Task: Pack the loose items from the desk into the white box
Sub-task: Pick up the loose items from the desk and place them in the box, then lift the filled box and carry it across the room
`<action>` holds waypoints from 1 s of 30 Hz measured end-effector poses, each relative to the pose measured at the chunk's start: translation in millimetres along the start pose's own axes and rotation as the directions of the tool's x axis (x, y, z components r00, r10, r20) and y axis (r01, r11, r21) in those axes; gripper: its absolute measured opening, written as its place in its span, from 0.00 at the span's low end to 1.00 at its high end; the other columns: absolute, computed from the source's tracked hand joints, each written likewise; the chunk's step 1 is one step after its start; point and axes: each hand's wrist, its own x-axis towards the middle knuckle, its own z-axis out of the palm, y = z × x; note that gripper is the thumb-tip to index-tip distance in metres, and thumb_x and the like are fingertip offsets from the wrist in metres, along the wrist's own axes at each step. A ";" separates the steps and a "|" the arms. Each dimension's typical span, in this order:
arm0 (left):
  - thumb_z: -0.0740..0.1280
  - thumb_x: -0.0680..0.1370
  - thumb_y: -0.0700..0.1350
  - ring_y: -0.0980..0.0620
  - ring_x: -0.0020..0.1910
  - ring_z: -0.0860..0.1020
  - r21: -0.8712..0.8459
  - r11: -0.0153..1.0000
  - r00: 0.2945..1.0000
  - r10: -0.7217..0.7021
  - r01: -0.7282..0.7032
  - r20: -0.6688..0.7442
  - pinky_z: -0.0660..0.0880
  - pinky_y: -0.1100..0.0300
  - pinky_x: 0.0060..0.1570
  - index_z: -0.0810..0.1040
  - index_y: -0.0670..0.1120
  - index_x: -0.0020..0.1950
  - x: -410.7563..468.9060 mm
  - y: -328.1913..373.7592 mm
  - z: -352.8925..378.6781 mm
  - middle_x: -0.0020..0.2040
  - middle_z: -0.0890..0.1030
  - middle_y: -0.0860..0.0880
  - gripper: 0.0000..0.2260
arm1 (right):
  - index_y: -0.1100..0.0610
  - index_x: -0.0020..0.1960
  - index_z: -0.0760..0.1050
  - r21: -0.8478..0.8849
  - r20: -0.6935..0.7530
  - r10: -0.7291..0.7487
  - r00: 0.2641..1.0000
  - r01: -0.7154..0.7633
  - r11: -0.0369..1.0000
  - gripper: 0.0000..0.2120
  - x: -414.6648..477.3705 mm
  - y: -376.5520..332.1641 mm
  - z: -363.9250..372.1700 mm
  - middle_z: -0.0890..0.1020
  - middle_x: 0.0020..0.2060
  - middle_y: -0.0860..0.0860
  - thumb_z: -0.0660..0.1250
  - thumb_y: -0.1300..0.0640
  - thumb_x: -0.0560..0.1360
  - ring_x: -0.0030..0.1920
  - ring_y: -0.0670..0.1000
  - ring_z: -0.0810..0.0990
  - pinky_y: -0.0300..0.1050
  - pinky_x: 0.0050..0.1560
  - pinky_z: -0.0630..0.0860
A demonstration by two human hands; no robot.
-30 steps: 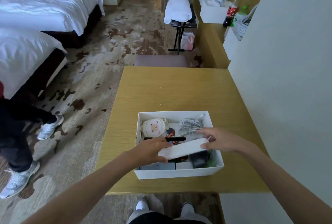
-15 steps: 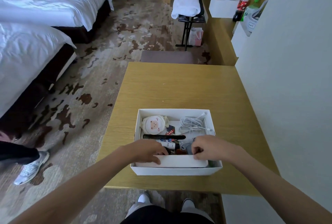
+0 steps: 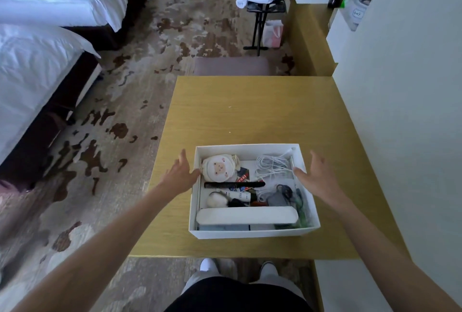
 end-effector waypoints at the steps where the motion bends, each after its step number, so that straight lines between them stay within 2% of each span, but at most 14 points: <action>1: 0.59 0.79 0.50 0.37 0.63 0.73 -0.069 0.998 0.999 -0.003 0.006 0.045 0.71 0.43 0.60 0.41 0.43 0.76 0.6 0.7 2.5 0.65 0.73 0.36 0.34 | 0.60 0.76 0.55 0.018 0.068 0.037 0.997 -0.038 0.999 0.31 1.9 2.0 3.6 0.65 0.73 0.59 0.61 0.49 0.79 0.70 0.60 0.67 0.59 0.66 0.67; 3: 0.57 0.79 0.47 0.38 0.55 0.76 -0.138 0.989 0.997 0.054 -0.045 0.062 0.72 0.49 0.50 0.46 0.46 0.75 -0.6 4.6 7.6 0.56 0.78 0.40 0.29 | 0.61 0.73 0.60 0.069 0.094 0.047 0.995 -0.053 0.996 0.25 1.4 2.8 11.2 0.72 0.68 0.60 0.57 0.51 0.80 0.63 0.60 0.74 0.57 0.61 0.71; 6: 0.55 0.78 0.44 0.40 0.48 0.76 -0.178 0.980 0.992 0.106 -0.093 0.065 0.69 0.50 0.44 0.50 0.50 0.72 -1.6 7.6 11.0 0.56 0.77 0.41 0.24 | 0.61 0.73 0.61 0.088 0.006 0.036 0.999 -0.037 0.995 0.22 -4.1 0.7 20.1 0.73 0.66 0.60 0.53 0.53 0.82 0.62 0.59 0.75 0.53 0.59 0.70; 9: 0.56 0.78 0.47 0.38 0.54 0.76 -0.233 0.965 0.987 0.140 -0.120 0.073 0.69 0.50 0.48 0.48 0.56 0.73 -3.4 4.3 8.2 0.61 0.75 0.43 0.26 | 0.60 0.73 0.61 0.178 0.003 0.037 0.999 -0.036 0.983 0.23 -10.0 0.2 22.9 0.71 0.69 0.58 0.53 0.49 0.82 0.66 0.58 0.72 0.54 0.64 0.67; 11: 0.56 0.78 0.49 0.37 0.57 0.76 -0.249 0.961 0.983 0.150 -0.121 0.103 0.70 0.48 0.52 0.46 0.59 0.73 -7.0 2.8 6.9 0.62 0.74 0.44 0.27 | 0.58 0.71 0.65 0.191 0.026 0.019 0.999 -0.024 0.981 0.22 -14.4 5.2 22.7 0.74 0.66 0.55 0.55 0.48 0.81 0.64 0.57 0.73 0.55 0.63 0.70; 13: 0.57 0.78 0.51 0.36 0.59 0.75 -0.245 0.966 0.979 0.125 -0.083 0.164 0.72 0.42 0.58 0.46 0.58 0.73 -8.5 3.2 7.8 0.62 0.74 0.44 0.27 | 0.57 0.65 0.71 0.121 0.059 0.002 0.998 -0.009 0.993 0.17 -17.4 13.9 22.6 0.78 0.58 0.55 0.58 0.50 0.80 0.58 0.57 0.77 0.53 0.57 0.74; 15: 0.61 0.78 0.51 0.37 0.62 0.73 -0.274 0.960 0.971 0.122 -0.063 0.205 0.70 0.38 0.62 0.49 0.54 0.74 -8.1 4.4 8.0 0.67 0.71 0.44 0.30 | 0.57 0.60 0.74 0.042 0.081 0.002 0.997 -0.006 0.999 0.13 -19.6 20.9 25.0 0.80 0.54 0.57 0.58 0.53 0.80 0.52 0.57 0.78 0.50 0.51 0.74; 18: 0.65 0.76 0.47 0.42 0.65 0.71 -0.367 0.924 0.966 0.180 -0.102 0.184 0.69 0.38 0.64 0.55 0.52 0.74 -9.9 6.2 5.3 0.70 0.68 0.46 0.29 | 0.62 0.60 0.75 -0.006 0.010 0.059 0.998 -0.059 0.998 0.18 -17.7 24.4 30.6 0.79 0.56 0.62 0.54 0.51 0.82 0.55 0.62 0.77 0.50 0.52 0.71; 20: 0.62 0.77 0.44 0.42 0.64 0.72 -0.386 0.914 0.967 0.196 -0.120 0.162 0.70 0.38 0.63 0.57 0.51 0.73 -14.1 7.6 4.0 0.70 0.69 0.46 0.27 | 0.64 0.51 0.77 -0.040 -0.045 0.051 0.998 -0.053 0.998 0.19 -16.4 22.6 33.7 0.81 0.47 0.62 0.53 0.51 0.83 0.50 0.63 0.78 0.50 0.48 0.72; 22: 0.60 0.77 0.43 0.40 0.64 0.72 -0.381 0.918 0.970 0.180 -0.105 0.166 0.72 0.38 0.61 0.57 0.50 0.74 -18.1 10.3 1.9 0.69 0.69 0.45 0.25 | 0.59 0.35 0.71 -0.092 -0.089 0.031 0.996 -0.039 0.995 0.20 -16.1 20.9 34.9 0.75 0.32 0.56 0.53 0.54 0.83 0.40 0.60 0.76 0.47 0.39 0.67; 23: 0.59 0.77 0.42 0.39 0.64 0.72 -0.374 0.922 0.972 0.170 -0.098 0.165 0.71 0.38 0.61 0.57 0.49 0.74 -18.6 11.7 1.3 0.69 0.68 0.44 0.25 | 0.58 0.33 0.68 -0.113 -0.099 0.020 0.995 -0.031 0.993 0.20 -15.9 20.4 35.0 0.71 0.29 0.53 0.53 0.55 0.83 0.38 0.59 0.74 0.46 0.38 0.65; 27: 0.59 0.77 0.40 0.39 0.66 0.70 -0.332 0.939 0.981 0.144 -0.093 0.133 0.68 0.40 0.64 0.58 0.46 0.73 -11.2 21.6 -3.1 0.70 0.67 0.43 0.24 | 0.60 0.40 0.70 -0.119 -0.115 -0.009 0.993 -0.005 0.993 0.17 -5.3 15.1 30.2 0.73 0.35 0.56 0.52 0.53 0.83 0.38 0.58 0.74 0.47 0.39 0.68; 30: 0.58 0.76 0.38 0.39 0.64 0.71 -0.324 0.946 0.990 0.069 -0.026 0.119 0.69 0.41 0.63 0.59 0.45 0.71 -1.9 29.2 -15.1 0.66 0.70 0.42 0.24 | 0.58 0.38 0.68 -0.101 -0.128 -0.062 0.990 0.049 0.994 0.17 9.1 5.6 18.1 0.72 0.30 0.53 0.53 0.53 0.82 0.35 0.56 0.74 0.46 0.35 0.67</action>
